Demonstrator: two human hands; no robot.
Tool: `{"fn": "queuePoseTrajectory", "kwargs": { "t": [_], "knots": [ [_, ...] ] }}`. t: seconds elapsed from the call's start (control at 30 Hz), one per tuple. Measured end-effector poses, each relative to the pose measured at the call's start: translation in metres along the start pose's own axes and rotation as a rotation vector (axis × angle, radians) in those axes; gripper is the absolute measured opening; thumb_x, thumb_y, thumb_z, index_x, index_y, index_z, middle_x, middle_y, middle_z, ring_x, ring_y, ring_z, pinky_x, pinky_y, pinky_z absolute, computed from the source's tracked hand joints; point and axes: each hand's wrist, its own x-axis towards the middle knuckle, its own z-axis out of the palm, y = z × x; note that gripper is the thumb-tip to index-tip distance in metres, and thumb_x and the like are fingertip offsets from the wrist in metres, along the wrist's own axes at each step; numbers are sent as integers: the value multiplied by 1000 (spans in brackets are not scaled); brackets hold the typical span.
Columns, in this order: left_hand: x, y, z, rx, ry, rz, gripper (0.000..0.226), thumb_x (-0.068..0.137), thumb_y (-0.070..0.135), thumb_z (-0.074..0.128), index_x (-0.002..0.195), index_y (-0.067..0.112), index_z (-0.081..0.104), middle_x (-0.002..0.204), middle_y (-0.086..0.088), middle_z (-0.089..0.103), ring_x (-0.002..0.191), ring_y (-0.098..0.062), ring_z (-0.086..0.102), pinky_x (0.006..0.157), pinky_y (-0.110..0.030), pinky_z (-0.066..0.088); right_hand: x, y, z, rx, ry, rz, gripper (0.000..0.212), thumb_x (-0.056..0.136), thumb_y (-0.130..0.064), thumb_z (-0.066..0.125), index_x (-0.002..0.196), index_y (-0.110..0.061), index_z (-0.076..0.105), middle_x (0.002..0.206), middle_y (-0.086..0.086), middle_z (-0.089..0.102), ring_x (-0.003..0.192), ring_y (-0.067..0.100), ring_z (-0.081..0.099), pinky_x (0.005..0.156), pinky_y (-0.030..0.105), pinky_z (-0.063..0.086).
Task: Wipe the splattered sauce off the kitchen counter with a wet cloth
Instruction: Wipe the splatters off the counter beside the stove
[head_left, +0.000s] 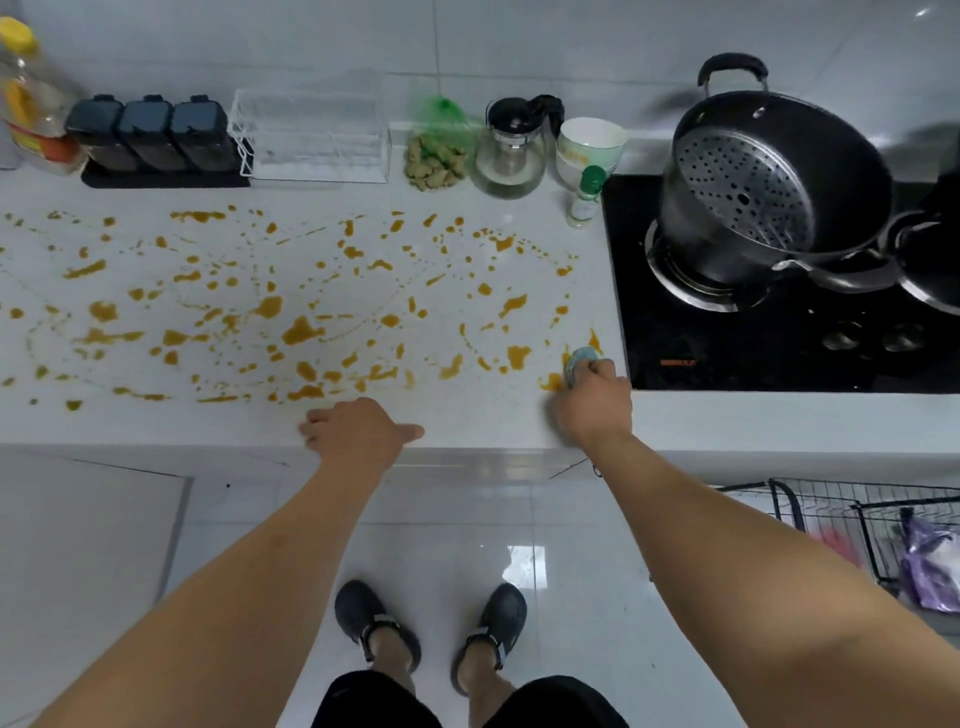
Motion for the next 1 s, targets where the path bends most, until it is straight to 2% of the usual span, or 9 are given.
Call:
{"fn": "queuePoseTrajectory", "kwargs": {
  "t": [0.1, 0.3, 0.37, 0.43, 0.57, 0.7, 0.77, 0.9, 1.0],
  "knots": [
    [2, 1, 0, -25, -12, 16, 103, 70, 80, 75, 133, -1, 61, 154, -44, 32, 147, -56, 24, 116, -59, 30, -6, -19, 15, 0, 18, -107, 54, 88, -10, 47, 142, -8, 47, 138, 11, 42, 107, 34, 42, 98, 37, 41],
    [2, 2, -3, -22, -22, 24, 103, 68, 79, 77, 133, 1, 62, 151, -47, 33, 146, -59, 26, 116, -59, 32, -22, -4, 21, -104, -14, -446, 58, 89, -7, 53, 146, -13, 49, 133, 10, 49, 111, 34, 44, 96, 35, 44],
    [0, 1, -4, -20, -13, 32, 105, 70, 80, 75, 136, -1, 60, 152, -48, 30, 146, -60, 24, 116, -60, 31, -20, 20, 13, -127, 35, -428, 56, 89, -7, 52, 145, -13, 53, 131, 11, 51, 108, 35, 46, 95, 36, 45],
    [0, 0, -4, -33, -4, 31, 106, 71, 81, 74, 137, -2, 59, 153, -48, 28, 147, -60, 24, 117, -60, 31, -12, 35, 4, -121, 60, -302, 59, 89, -6, 50, 147, -12, 50, 130, 15, 50, 103, 38, 47, 94, 39, 44],
    [2, 1, -1, -24, 14, 27, 105, 69, 83, 73, 131, -1, 64, 150, -47, 34, 144, -60, 28, 116, -59, 33, 7, 17, -3, -44, 17, -57, 61, 87, -8, 47, 148, -9, 45, 137, 13, 44, 106, 40, 49, 92, 42, 48],
    [0, 2, -3, -56, -3, 18, 101, 72, 77, 77, 132, -3, 61, 155, -49, 22, 146, -61, 25, 118, -59, 34, -11, -30, 14, -75, -12, -167, 56, 88, -15, 51, 143, -6, 47, 130, 14, 50, 95, 36, 54, 86, 38, 48],
    [3, 2, -3, -53, -8, 26, 98, 70, 76, 79, 127, -2, 65, 152, -49, 28, 144, -61, 27, 116, -59, 34, -28, -48, 23, -99, -39, -295, 51, 88, -16, 53, 139, -7, 53, 125, 14, 55, 93, 36, 59, 82, 36, 49],
    [6, 1, -3, -60, 0, 15, 85, 64, 78, 81, 107, 6, 70, 140, -40, 51, 137, -58, 36, 110, -57, 36, -42, -59, 12, 182, -280, -409, 41, 93, -7, 53, 130, -15, 67, 123, 11, 63, 105, 28, 62, 87, 31, 50],
    [9, 1, -2, -50, -8, 25, 88, 63, 79, 80, 112, 6, 70, 140, -41, 52, 139, -60, 34, 113, -60, 33, -40, -47, -19, 574, -369, -281, 41, 91, 6, 44, 108, -12, 76, 104, 6, 74, 89, 16, 63, 75, 21, 47]
  ]
}}
